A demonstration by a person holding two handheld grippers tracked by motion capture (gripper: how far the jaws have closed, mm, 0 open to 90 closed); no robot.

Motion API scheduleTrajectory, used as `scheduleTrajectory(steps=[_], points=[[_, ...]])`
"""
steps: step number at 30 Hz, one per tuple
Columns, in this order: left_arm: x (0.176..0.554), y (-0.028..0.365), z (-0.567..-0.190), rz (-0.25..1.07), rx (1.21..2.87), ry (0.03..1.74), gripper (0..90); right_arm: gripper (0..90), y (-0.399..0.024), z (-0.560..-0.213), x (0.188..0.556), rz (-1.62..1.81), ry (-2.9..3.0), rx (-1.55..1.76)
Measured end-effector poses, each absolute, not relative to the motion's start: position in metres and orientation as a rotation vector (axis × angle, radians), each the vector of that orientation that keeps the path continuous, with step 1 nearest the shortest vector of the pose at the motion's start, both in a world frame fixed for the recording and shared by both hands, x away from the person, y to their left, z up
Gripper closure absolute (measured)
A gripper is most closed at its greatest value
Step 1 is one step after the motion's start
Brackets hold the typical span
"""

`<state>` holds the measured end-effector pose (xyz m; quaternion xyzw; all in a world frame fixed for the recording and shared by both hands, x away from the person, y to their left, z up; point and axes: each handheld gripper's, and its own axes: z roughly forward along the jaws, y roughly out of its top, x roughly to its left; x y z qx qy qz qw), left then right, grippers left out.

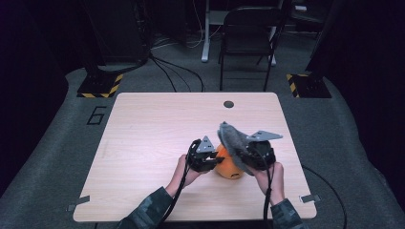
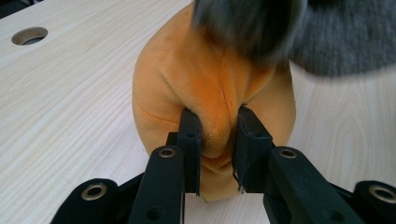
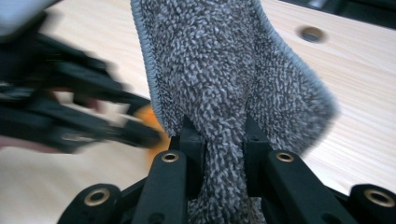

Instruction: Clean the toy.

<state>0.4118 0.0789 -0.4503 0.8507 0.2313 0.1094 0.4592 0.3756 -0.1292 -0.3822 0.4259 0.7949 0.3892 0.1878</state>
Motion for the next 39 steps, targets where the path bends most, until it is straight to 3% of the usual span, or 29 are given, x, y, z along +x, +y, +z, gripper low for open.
scheduleTrajectory(steps=[3, 7, 19, 23, 26, 39], points=[[0.410, 0.078, -0.451, 0.309, 2.124, 0.556, 74.5, 76.0, -0.109, -0.395, 0.378, 0.987, 2.261, 1.177], [0.413, 0.079, -0.454, 0.284, 2.105, 0.561, 74.8, 76.2, -0.125, -0.407, 0.390, 0.970, 2.236, 1.233], [0.413, 0.077, -0.455, 0.270, 2.090, 0.551, 74.8, 75.7, -0.148, -0.395, 0.388, 1.007, 2.155, 1.262], [0.410, 0.076, -0.454, 0.276, 2.094, 0.534, 74.8, 75.8, -0.129, -0.384, 0.379, 1.192, 2.222, 1.202], [0.409, 0.075, -0.454, 0.301, 2.113, 0.528, 74.9, 75.9, -0.109, -0.402, 0.383, 0.995, 2.252, 1.134], [0.418, 0.079, -0.451, 0.297, 2.099, 0.576, 74.6, 75.1, -0.183, -0.393, 0.388, 0.991, 2.021, 1.305]])
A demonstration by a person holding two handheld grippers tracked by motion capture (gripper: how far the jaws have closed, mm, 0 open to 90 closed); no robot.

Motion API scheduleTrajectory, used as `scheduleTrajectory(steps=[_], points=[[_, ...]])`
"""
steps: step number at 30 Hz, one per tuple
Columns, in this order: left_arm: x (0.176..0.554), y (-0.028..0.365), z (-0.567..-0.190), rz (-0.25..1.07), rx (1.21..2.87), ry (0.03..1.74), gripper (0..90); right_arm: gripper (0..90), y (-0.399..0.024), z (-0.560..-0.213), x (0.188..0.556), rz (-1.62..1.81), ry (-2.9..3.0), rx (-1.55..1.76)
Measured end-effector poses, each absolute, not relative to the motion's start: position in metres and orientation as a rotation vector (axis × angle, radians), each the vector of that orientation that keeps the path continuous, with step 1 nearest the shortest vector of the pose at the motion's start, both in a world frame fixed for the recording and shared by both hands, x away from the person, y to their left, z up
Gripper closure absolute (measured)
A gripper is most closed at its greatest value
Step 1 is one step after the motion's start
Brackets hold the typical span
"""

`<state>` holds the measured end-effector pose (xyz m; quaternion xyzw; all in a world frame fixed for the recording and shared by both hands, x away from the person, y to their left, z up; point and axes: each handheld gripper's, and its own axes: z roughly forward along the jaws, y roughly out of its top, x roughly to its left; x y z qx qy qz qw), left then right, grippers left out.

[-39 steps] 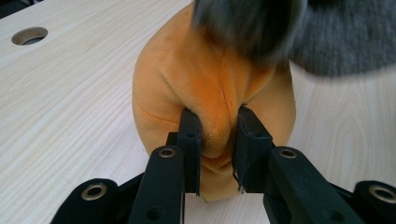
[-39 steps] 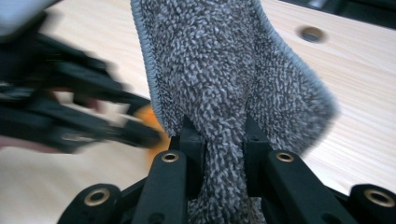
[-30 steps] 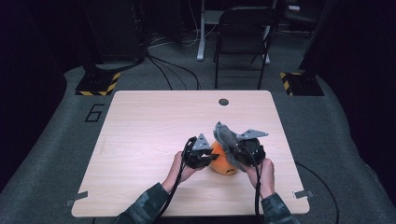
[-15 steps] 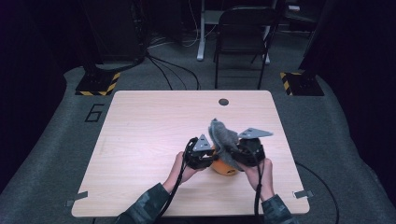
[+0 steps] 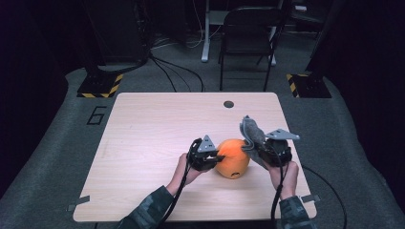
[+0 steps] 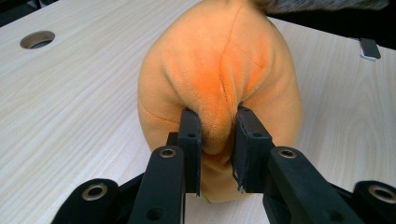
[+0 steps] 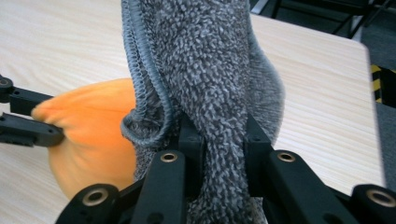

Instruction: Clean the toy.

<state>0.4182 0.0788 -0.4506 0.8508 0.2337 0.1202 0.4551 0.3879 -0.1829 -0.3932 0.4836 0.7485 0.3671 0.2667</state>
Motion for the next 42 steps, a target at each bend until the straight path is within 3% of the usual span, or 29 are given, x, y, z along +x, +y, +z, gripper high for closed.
scheduleTrajectory(steps=[15, 20, 23, 26, 27, 33, 37, 42], points=[[0.470, 0.083, -0.450, 0.158, 2.058, 0.807, 71.6, 73.6, -0.227, -0.432, 0.384, 0.866, 1.996, 1.437], [0.492, 0.079, -0.451, 0.163, 2.098, 0.868, 66.6, 70.9, -0.225, -0.456, 0.393, 0.810, 1.989, 1.482], [0.507, 0.074, -0.451, 0.187, 2.125, 0.908, 58.9, 67.4, -0.221, -0.478, 0.406, 0.749, 2.004, 1.525], [0.513, 0.073, -0.450, 0.209, 2.130, 0.924, 51.0, 59.8, -0.220, -0.488, 0.413, 0.709, 2.007, 1.557], [0.517, 0.072, -0.449, 0.241, 2.134, 0.940, 47.7, 48.9, -0.220, -0.495, 0.418, 0.680, 2.007, 1.580], [0.521, 0.075, -0.444, 0.266, 2.092, 0.990, 27.8, 17.2, -0.224, -0.491, 0.416, 0.701, 1.985, 1.599], [0.515, 0.078, -0.439, 0.269, 2.065, 1.000, 16.1, 7.8, -0.227, -0.476, 0.406, 0.787, 2.003, 1.564], [0.498, 0.089, -0.429, 0.324, 2.039, 0.960, 12.2, 2.4, -0.231, -0.465, 0.389, 0.844, 2.040, 1.511]])
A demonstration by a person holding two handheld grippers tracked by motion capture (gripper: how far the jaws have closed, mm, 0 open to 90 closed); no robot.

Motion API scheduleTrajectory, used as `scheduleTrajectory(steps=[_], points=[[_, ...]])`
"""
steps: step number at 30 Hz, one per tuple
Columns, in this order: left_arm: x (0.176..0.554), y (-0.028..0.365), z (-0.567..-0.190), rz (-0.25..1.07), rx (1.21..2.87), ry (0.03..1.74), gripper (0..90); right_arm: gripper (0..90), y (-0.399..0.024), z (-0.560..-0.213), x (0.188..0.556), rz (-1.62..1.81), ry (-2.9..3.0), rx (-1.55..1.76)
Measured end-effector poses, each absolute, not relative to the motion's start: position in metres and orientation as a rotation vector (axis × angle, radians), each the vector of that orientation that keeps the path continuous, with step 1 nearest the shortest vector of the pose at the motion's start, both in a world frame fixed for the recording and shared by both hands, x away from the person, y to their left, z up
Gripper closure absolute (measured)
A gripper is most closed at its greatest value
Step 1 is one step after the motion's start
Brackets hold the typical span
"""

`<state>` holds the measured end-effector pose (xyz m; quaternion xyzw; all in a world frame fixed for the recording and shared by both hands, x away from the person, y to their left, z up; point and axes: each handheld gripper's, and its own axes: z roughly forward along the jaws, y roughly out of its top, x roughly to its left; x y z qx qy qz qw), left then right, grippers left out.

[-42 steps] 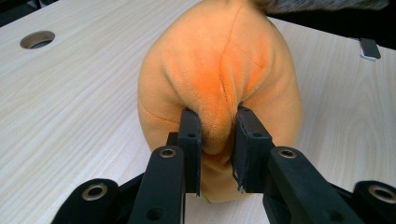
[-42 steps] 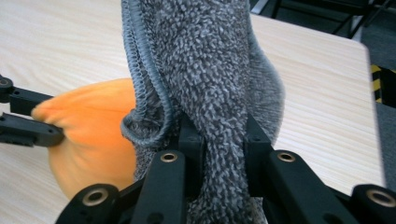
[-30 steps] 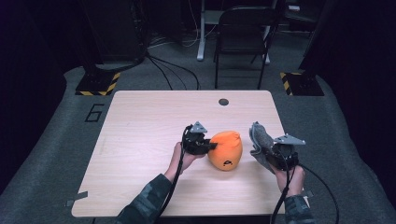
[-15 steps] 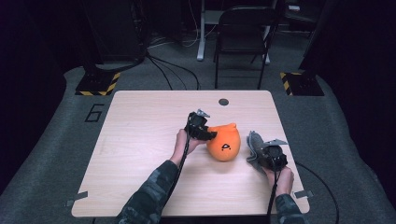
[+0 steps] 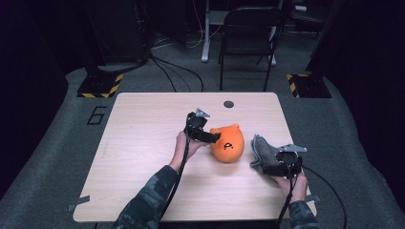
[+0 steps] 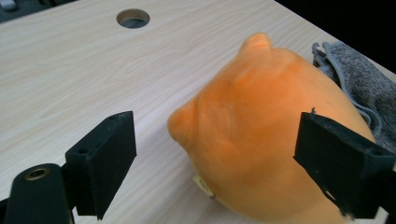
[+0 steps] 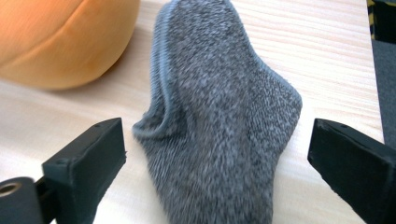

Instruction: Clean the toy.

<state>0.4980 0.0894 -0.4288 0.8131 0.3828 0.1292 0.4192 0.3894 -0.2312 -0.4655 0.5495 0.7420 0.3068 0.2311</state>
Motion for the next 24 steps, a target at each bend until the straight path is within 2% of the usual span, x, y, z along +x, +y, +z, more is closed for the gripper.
scheduleTrajectory(steps=[6, 10, 13, 24], points=[[0.475, 0.110, -0.423, 0.391, 2.029, 0.921, 5.2, 0.0, -0.240, -0.468, 0.375, 0.851, 2.065, 1.492], [0.453, 0.133, -0.432, 0.445, 2.064, 0.896, 3.9, 0.0, -0.255, -0.474, 0.364, 0.855, 2.071, 1.485], [0.435, 0.164, -0.453, 0.446, 2.081, 0.930, 2.0, 0.0, -0.268, -0.485, 0.351, 0.836, 2.079, 1.449], [0.412, 0.222, -0.511, 0.413, 2.101, 1.064, 1.5, 0.0, -0.296, -0.520, 0.334, 0.759, 2.187, 1.474]])
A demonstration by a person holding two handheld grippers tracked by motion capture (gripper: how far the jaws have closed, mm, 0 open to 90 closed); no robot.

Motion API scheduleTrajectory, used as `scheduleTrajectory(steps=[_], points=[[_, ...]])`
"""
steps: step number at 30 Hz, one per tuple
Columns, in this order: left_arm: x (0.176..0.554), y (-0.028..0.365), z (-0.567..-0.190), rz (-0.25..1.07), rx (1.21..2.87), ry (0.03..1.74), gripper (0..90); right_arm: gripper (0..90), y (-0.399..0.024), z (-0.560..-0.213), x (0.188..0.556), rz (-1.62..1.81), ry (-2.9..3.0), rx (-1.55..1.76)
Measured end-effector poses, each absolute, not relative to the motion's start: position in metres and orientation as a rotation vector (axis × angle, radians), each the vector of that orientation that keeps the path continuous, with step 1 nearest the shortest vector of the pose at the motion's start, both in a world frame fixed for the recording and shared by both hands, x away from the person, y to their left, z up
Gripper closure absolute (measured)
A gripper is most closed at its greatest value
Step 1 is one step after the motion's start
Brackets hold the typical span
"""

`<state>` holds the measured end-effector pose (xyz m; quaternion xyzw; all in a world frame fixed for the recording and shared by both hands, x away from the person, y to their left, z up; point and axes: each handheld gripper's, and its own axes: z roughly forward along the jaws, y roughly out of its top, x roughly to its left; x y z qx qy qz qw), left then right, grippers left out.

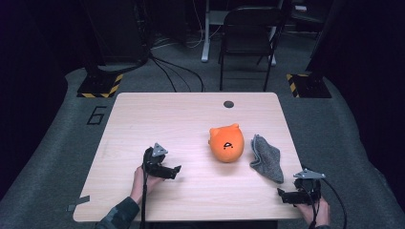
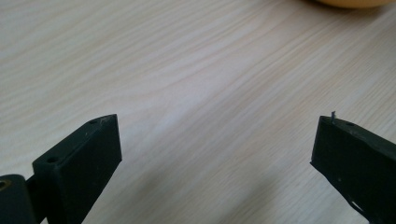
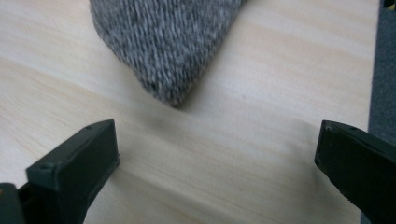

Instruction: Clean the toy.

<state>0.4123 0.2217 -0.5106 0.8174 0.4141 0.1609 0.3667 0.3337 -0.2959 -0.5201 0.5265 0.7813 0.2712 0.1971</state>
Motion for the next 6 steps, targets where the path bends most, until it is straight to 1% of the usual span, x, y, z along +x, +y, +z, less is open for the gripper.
scheduleTrajectory(steps=[6], points=[[0.4124, 0.2269, -0.5152, 0.443, 2.119, 1.070, 1.6, 0.0, -0.2978, -0.5210, 0.3341, 0.783, 2.177, 1.496]])
